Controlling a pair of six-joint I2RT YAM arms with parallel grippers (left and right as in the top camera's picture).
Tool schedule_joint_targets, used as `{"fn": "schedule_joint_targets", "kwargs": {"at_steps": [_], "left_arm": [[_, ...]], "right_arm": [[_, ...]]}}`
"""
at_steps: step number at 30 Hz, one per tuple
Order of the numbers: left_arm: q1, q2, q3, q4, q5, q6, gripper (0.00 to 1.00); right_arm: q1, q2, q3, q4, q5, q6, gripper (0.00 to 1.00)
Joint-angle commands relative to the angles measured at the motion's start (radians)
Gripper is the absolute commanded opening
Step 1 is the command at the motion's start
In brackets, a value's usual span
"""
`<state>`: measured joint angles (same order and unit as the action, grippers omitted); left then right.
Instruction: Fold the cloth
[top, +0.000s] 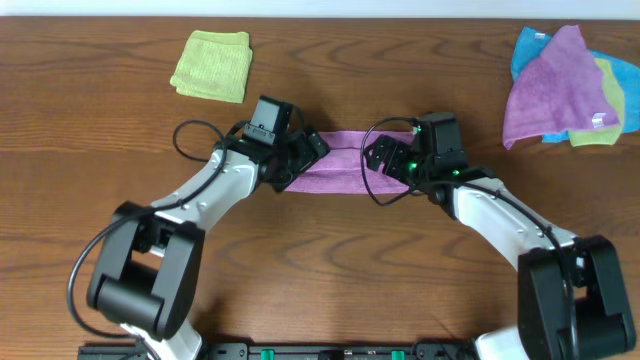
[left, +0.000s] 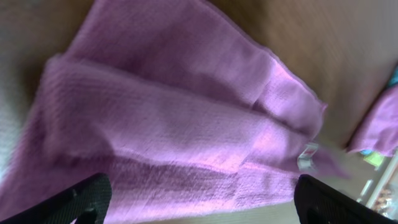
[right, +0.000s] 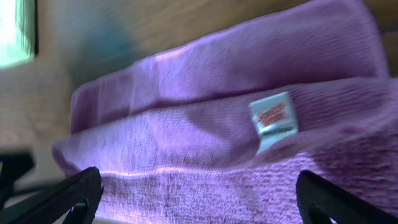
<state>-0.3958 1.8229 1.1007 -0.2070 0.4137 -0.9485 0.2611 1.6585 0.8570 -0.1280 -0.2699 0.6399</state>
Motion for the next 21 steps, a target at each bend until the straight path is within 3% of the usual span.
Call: {"fn": "schedule_joint_targets", "kwargs": {"at_steps": [1,3,11,13,15,21], "left_arm": [[-0.004,0.023,0.014,0.033,0.002,-0.053,0.95],[-0.004,0.023,0.014,0.038,-0.018,-0.075,0.95],[-0.024,0.031,0.014,0.031,-0.002,-0.115,0.95],[-0.040,0.035,0.014,0.032,-0.019,-0.130,0.95],[-0.056,0.042,0.014,0.033,-0.035,-0.140,0.95],[-0.071,0.068,0.014,0.040,-0.089,-0.141,0.95]], "right_arm": [[-0.005,0.008,0.013,-0.024,-0.103,-0.113,0.95],[-0.005,0.008,0.013,-0.052,-0.124,-0.127,0.99],[-0.005,0.011,0.013,-0.153,-0.121,-0.262,0.98],[-0.004,0.018,0.013,-0.153,-0.093,-0.302,0.92],[-0.003,0.029,0.013,-0.153,-0.050,-0.317,0.70],[-0.003,0.058,0.013,-0.149,-0.018,-0.351,0.65]]}}
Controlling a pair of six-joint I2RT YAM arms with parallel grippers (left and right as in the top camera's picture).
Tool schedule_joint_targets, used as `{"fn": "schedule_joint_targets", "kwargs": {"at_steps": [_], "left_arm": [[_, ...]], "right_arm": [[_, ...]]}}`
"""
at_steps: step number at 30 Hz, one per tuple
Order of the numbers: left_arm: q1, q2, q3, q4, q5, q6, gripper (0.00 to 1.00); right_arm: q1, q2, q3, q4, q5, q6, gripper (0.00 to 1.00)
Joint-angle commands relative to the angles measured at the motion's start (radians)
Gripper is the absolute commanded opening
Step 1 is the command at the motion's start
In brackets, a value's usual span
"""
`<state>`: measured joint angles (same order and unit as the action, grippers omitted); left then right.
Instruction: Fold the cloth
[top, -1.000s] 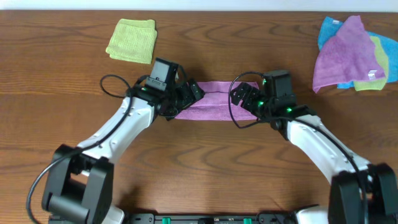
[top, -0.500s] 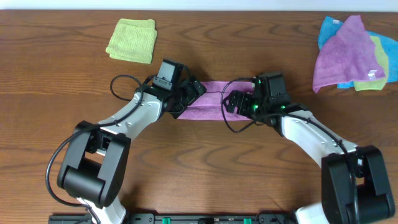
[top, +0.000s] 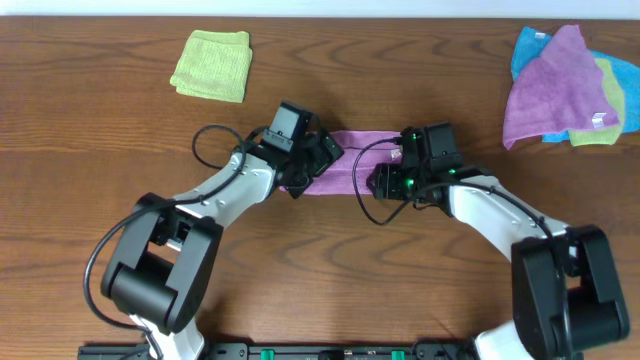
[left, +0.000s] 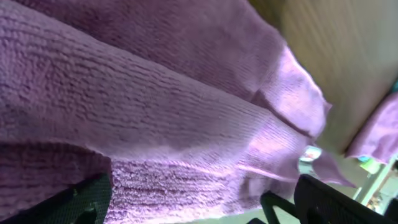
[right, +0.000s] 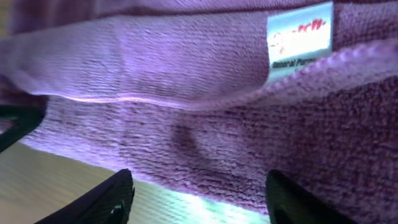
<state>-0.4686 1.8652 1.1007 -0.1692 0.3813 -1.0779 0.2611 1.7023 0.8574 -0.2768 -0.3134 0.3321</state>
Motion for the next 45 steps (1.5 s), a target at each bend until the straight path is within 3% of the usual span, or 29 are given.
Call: {"fn": "schedule_joint_targets", "kwargs": {"at_steps": [1,2,15,23,27,33,38,41,45], "left_arm": [[0.002,0.027,0.014,0.002,-0.080,-0.011,0.95],[0.002,0.028,0.014,0.002,-0.105,-0.010,0.95],[-0.006,0.031,0.014,0.188,-0.351,-0.008,0.95],[-0.016,0.100,0.014,0.328,-0.378,-0.082,0.95],[-0.014,0.118,0.014,0.364,-0.341,-0.081,0.95],[0.047,0.056,0.035,0.429,-0.209,0.066,0.95],[0.091,0.005,0.067,0.383,-0.088,0.069,0.95],[0.095,-0.004,0.095,0.340,0.023,0.061,0.95],[0.095,-0.004,0.132,0.190,0.088,0.077,0.95]], "right_arm": [[-0.003,0.018,0.012,0.000,0.026,-0.055,0.55],[-0.003,0.018,0.012,0.000,0.026,-0.070,0.49],[-0.003,0.027,0.012,-0.004,0.056,-0.114,0.19],[-0.003,0.067,0.012,-0.012,0.055,-0.113,0.18],[-0.003,0.067,0.012,-0.016,0.047,-0.112,0.15],[-0.004,0.057,0.035,-0.007,-0.018,-0.063,0.07],[-0.006,0.055,0.093,-0.024,-0.063,-0.063,0.08],[-0.006,0.043,0.159,-0.097,-0.069,-0.064,0.02],[-0.011,0.017,0.237,-0.227,-0.024,-0.064,0.03]]}}
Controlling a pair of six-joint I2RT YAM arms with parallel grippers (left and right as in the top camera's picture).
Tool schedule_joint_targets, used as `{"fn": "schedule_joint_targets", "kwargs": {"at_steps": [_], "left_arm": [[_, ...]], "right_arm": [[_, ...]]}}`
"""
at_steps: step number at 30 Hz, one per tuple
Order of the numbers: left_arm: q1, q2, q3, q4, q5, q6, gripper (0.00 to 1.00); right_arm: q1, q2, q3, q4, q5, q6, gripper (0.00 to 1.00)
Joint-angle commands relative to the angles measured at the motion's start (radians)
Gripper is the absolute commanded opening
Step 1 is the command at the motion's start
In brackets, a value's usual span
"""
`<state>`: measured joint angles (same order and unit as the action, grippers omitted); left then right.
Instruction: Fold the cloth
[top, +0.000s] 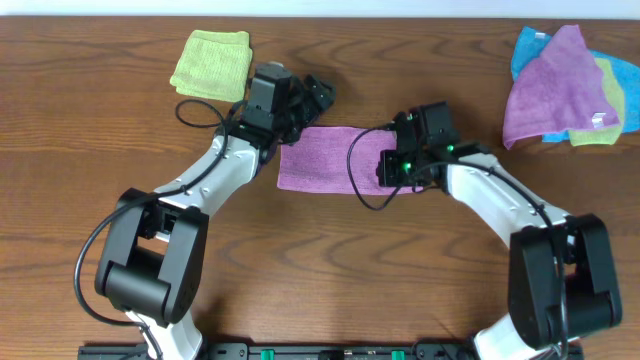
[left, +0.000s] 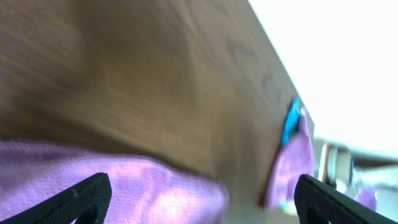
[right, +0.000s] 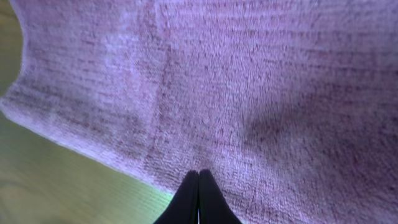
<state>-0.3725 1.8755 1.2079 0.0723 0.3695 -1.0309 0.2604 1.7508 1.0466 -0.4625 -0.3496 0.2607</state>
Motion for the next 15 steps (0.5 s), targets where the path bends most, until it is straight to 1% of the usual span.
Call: {"fn": "schedule_joint_targets", "kwargs": {"at_steps": [1,4,5,6,7,8,9,11,12,13,14,15], "left_arm": [[-0.002,-0.014,0.027,-0.075,0.134,0.035,0.95],[-0.009,-0.014,0.027,-0.128,0.238,0.040,0.95],[-0.013,-0.014,0.027,-0.150,0.246,0.040,0.95],[-0.021,-0.014,0.027,-0.188,0.242,0.040,0.95],[-0.027,-0.014,0.027,-0.216,0.232,0.040,0.95],[-0.035,-0.013,0.027,-0.248,0.215,0.040,0.95],[-0.042,-0.013,0.027,-0.266,0.200,0.041,0.95],[-0.054,-0.013,0.027,-0.282,0.167,0.040,0.95],[-0.056,-0.013,0.027,-0.283,0.152,0.040,0.95],[-0.058,-0.013,0.027,-0.290,0.127,0.041,0.95],[-0.061,-0.013,0.027,-0.305,0.093,0.043,0.95],[-0.062,-0.012,0.027,-0.325,0.063,0.053,0.95]], "right_arm": [[-0.015,-0.040,0.058,-0.076,0.035,0.009,0.01],[-0.046,-0.073,0.067,-0.179,0.116,0.034,0.02],[-0.059,-0.079,0.067,-0.204,0.135,0.035,0.02],[-0.076,-0.083,0.067,-0.226,0.153,0.024,0.03],[-0.095,-0.083,0.066,-0.244,0.167,-0.001,0.08],[-0.117,-0.082,0.060,-0.254,0.169,-0.029,0.18],[-0.136,-0.080,0.052,-0.247,0.154,-0.056,0.24],[-0.169,-0.077,0.038,-0.209,0.099,-0.128,0.43],[-0.179,-0.077,0.035,-0.191,0.085,-0.155,0.56],[-0.188,-0.073,0.035,-0.171,0.083,-0.177,0.74],[-0.197,-0.070,0.035,-0.152,0.082,-0.191,0.83],[-0.202,-0.066,0.035,-0.138,0.078,-0.198,0.88]]}}
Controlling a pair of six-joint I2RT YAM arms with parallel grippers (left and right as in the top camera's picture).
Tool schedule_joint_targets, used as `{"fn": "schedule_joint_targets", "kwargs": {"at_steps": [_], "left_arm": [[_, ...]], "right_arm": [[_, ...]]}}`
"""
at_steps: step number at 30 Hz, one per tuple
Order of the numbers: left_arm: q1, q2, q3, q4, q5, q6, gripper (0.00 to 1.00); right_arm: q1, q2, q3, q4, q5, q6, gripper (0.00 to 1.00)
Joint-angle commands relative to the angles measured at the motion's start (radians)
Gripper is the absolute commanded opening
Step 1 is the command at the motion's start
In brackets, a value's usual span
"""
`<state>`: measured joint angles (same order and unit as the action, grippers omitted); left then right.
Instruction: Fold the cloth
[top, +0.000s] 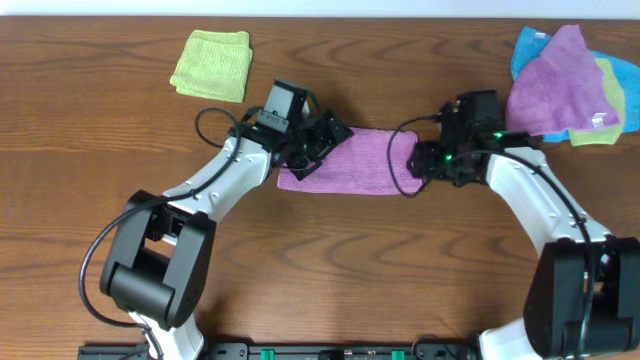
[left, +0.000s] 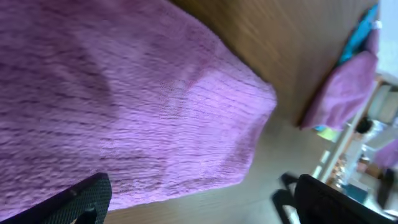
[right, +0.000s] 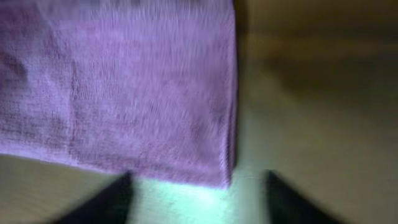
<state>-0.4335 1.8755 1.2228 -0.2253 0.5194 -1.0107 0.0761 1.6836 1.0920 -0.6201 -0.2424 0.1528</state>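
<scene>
The purple cloth (top: 360, 165) lies flat on the table as a folded rectangle. My left gripper (top: 322, 140) hovers over its left end, open; in the left wrist view (left: 199, 208) both fingers stand wide apart with the cloth (left: 124, 93) below them. At the cloth's right edge, my right gripper (top: 425, 160) is open and empty. The blurred right wrist view (right: 199, 199) shows the cloth's near right corner (right: 155, 106) between the spread fingers.
A folded yellow-green cloth (top: 212, 65) lies at the back left. A pile of purple, blue and yellow cloths (top: 565, 85) sits at the back right, close behind the right arm. The table's far edge runs along the top.
My right gripper was shut over the cloth's right part; now it is open at the cloth's right edge. My left gripper was behind the cloth's left corner and is now over its left end.
Both grippers stood open at the ends of a narrow, creased strip of cloth with its tag showing, then closer in on it. Later the cloth lay as a wider flat rectangle, tag hidden, right gripper shut over it. Now both grippers are open and empty.
</scene>
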Motion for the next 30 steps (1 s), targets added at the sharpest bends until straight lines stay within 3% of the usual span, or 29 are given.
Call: {"fn": "schedule_joint_targets", "kwargs": {"at_steps": [1,14,22,27,28,29,30], "left_arm": [[-0.001,-0.011,0.012,-0.047,-0.114,0.040,0.95],[-0.014,0.028,0.010,-0.081,-0.216,0.084,0.95],[-0.017,0.093,0.009,-0.085,-0.228,0.080,0.95],[-0.019,0.147,0.009,-0.083,-0.203,0.068,0.95],[-0.019,0.153,0.009,-0.084,-0.193,0.065,0.95],[-0.019,0.158,0.009,-0.084,-0.190,0.064,0.95],[-0.019,0.160,0.009,-0.082,-0.187,0.064,0.95]], "right_arm": [[-0.020,0.008,-0.011,0.035,-0.041,-0.105,0.89],[-0.017,0.207,-0.010,0.080,-0.143,-0.108,0.87],[-0.017,0.208,-0.010,0.090,-0.143,-0.105,0.71],[-0.017,0.209,-0.010,0.101,-0.143,-0.098,0.43],[-0.016,0.209,-0.010,0.105,-0.143,-0.097,0.30],[-0.016,0.209,-0.010,0.109,-0.143,-0.088,0.10],[-0.016,0.209,-0.010,0.112,-0.143,-0.078,0.03]]}}
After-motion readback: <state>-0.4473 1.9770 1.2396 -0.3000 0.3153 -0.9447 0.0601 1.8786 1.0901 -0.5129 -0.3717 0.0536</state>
